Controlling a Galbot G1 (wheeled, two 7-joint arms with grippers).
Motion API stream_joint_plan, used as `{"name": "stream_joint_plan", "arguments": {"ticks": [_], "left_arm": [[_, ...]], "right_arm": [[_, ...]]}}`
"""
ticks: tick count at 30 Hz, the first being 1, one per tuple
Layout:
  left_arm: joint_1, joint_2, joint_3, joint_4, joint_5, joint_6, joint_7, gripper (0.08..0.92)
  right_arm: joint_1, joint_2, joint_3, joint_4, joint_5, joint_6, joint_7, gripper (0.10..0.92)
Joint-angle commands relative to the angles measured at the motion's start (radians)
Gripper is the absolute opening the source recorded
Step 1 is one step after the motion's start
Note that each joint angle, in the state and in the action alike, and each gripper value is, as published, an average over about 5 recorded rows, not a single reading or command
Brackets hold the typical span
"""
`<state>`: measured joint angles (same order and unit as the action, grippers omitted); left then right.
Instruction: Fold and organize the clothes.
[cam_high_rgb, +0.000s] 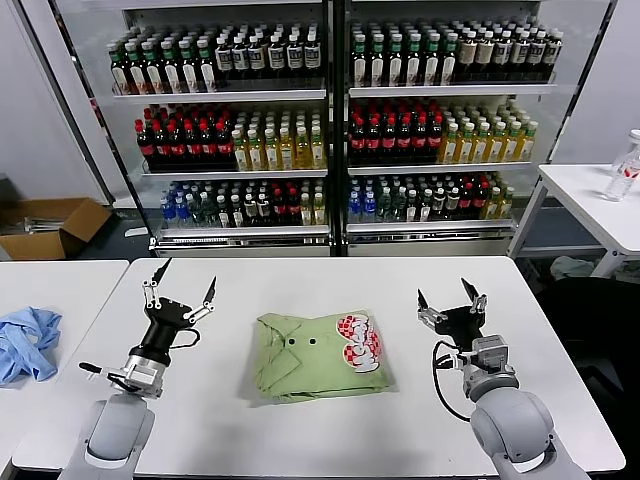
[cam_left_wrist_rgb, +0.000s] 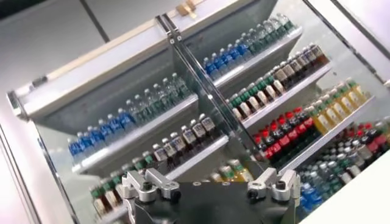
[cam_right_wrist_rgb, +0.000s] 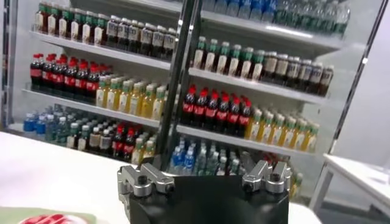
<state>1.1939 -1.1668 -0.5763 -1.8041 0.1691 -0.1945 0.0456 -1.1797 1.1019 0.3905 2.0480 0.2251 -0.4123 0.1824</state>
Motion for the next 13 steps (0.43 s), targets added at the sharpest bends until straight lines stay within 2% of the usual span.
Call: {"name": "stream_joint_plan", "arguments": {"ticks": [1, 4, 13], "left_arm": [[-0.045, -0.004, 0.001, 0.000, -0.207, 0.132, 0.025, 0.823], [-0.025, 0.004, -0.012, -0.028, -0.267, 0.213, 0.026, 0.823], [0.006, 0.026, -0.036, -0.064, -0.307, 0.243, 0.068, 0.823]], "right_arm": [[0.013, -0.006, 0.018, -0.076, -0.122, 0.120, -0.026, 0.823], [0.022, -0.011, 0.004, -0.087, -0.121, 0.133, -0.016, 0.823], [0.053, -0.001, -0.044, -0.114, -0.116, 0.113, 0.014, 0.823]]}}
